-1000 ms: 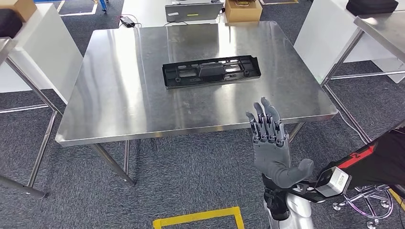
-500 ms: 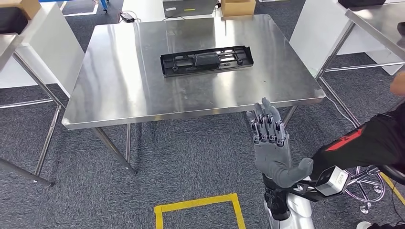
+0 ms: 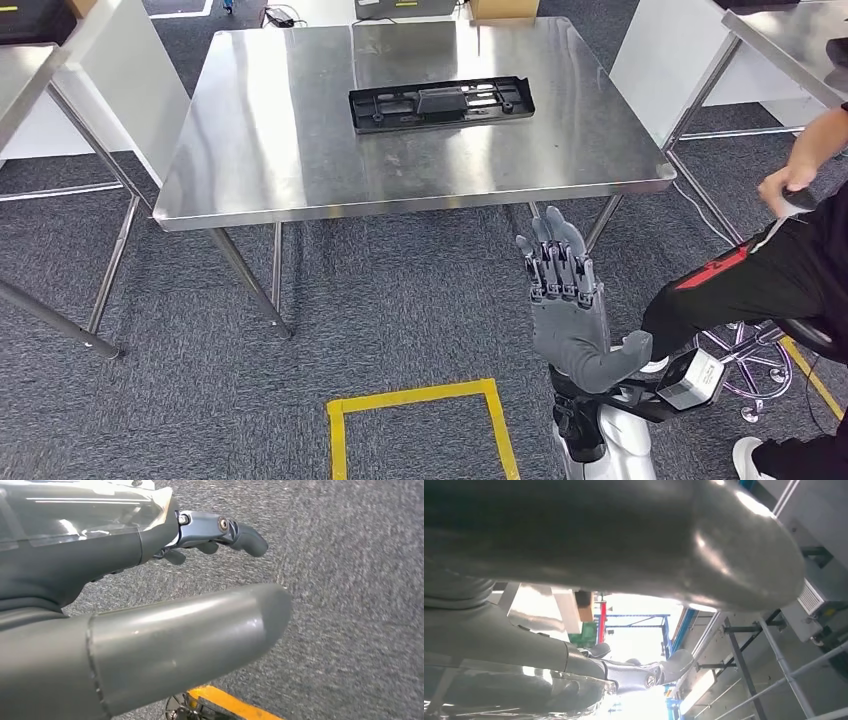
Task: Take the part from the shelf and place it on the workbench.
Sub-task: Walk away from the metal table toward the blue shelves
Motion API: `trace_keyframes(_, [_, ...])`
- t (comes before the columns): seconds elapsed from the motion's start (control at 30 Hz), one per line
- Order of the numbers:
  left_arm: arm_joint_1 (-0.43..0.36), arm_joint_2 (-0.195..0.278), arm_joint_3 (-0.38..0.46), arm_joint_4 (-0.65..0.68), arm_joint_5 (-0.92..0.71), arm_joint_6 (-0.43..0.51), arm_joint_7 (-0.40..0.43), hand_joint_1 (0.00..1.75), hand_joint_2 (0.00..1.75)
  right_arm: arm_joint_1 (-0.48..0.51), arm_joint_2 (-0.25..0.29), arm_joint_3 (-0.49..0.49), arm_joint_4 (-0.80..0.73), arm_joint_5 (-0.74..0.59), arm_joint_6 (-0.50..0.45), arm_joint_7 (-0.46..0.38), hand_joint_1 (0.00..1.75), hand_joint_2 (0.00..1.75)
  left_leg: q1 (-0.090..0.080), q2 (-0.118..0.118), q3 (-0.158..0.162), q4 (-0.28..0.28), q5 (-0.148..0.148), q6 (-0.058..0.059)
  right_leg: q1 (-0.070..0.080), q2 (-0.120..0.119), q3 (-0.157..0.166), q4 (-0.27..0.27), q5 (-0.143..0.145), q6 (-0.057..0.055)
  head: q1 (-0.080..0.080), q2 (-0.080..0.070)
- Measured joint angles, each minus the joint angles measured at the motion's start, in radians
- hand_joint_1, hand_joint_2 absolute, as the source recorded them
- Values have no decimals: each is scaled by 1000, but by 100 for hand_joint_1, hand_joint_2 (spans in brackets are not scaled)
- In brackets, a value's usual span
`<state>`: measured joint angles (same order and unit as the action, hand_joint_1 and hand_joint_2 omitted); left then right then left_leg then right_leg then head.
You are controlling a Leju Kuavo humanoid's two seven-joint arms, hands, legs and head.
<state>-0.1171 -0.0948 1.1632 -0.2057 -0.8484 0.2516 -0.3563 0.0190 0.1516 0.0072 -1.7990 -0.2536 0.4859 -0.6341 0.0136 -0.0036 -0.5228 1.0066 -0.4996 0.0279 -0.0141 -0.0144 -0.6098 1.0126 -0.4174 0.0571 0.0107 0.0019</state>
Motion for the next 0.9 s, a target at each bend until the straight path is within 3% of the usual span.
trace_keyframes(0.07, [-2,1,0,0,-1,1,0,0,0,1,-3,1,4,42,-37,9,0,0,1,6,-25,-6,26,24,-1,3,-33,60,-59,-8,2,0])
trace_keyframes(0.13, [-3,3,1,0,-1,2,0,0,0,0,-8,5,21,92,-84,25,0,0,-1,8,-55,-6,51,30,-2,7,-71,184,-144,-18,5,0])
trace_keyframes(0.17, [-3,3,1,0,-1,2,0,0,0,0,-12,9,38,111,-106,37,0,0,-2,9,-71,-5,64,30,-3,8,-79,242,-167,-14,5,0])
trace_keyframes(0.2, [-3,4,2,0,-1,3,0,0,0,-1,-18,15,62,125,-125,52,0,0,-2,10,-88,-5,77,29,-3,8,-74,276,-171,-5,5,0])
trace_keyframes(0.23, [-3,4,3,0,0,5,-1,0,0,-1,-25,22,93,138,-143,70,0,0,-2,10,-104,-5,90,27,-3,8,-52,275,-156,6,5,0])
trace_keyframes(0.3, [-3,3,5,0,6,12,-1,0,0,-7,-41,36,175,173,-187,105,0,0,-3,10,-132,-4,114,20,-3,9,41,170,-115,19,5,0])
trace_keyframes(0.37, [-3,1,9,0,11,20,-3,0,0,-19,-54,43,293,218,-269,128,0,0,-4,8,-149,-5,138,10,4,10,144,14,-119,9,4,0])
trace_keyframes(0.4, [-2,1,12,0,12,23,-4,0,0,-28,-62,42,373,241,-325,133,0,0,-4,7,-152,-7,150,5,8,10,171,-37,-129,1,3,0])
trace_keyframes(0.47, [0,-2,17,0,12,28,-6,0,0,-52,-79,30,568,299,-455,134,0,0,-3,5,-154,-17,172,-6,12,10,170,-63,-127,-14,2,0])
trace_keyframes(0.53, [4,-5,21,1,10,33,-9,0,0,-80,-99,14,773,366,-573,145,0,0,-1,2,-167,-4,147,-16,2,5,158,-64,-107,-33,1,0])
trace_keyframes(0.57, [6,-7,22,1,9,34,-11,0,0,-94,-109,9,876,400,-621,170,0,0,1,1,-179,30,105,-20,-4,2,150,-64,-96,-44,1,0])
trace_keyframes(0.63, [10,-8,24,1,4,35,-18,0,0,-112,-128,1,1055,444,-670,257,0,0,3,1,-208,157,-2,-27,-4,-3,130,-61,-78,-57,0,0])
trace_keyframes(0.67, [10,-8,24,1,-1,36,-20,0,0,-116,-137,-2,1137,457,-675,311,0,0,4,0,-220,226,-38,-30,-2,-6,119,-59,-70,-57,0,0])
trace_keyframes(0.7, [11,-8,25,1,-6,36,-22,0,0,-114,-144,-5,1203,462,-669,355,0,0,5,1,-221,273,-49,-33,-1,-8,106,-55,-63,-55,0,0])
trace_keyframes(0.73, [11,-8,25,1,-9,36,-23,0,0,-110,-150,-7,1260,464,-661,392,0,0,6,1,-206,287,-39,-35,-1,-10,92,-49,-57,-53,0,0])
trace_keyframes(0.77, [12,-7,25,1,-14,36,-24,0,0,-108,-155,-10,1309,465,-652,423,0,0,8,1,-172,260,-16,-34,-2,-10,77,-41,-53,-50,0,0])
trace_keyframes(0.83, [10,-7,25,1,-20,36,-24,0,0,-105,-160,-13,1384,468,-639,484,0,0,9,-1,-70,133,8,-29,-3,-8,52,-22,-47,-45,-1,0])
trace_keyframes(0.9, [9,-6,24,1,-28,36,-25,0,0,-104,-162,-14,1442,475,-627,564,0,0,5,-5,-3,34,-8,-21,-1,-6,39,-10,-40,-34,0,0])
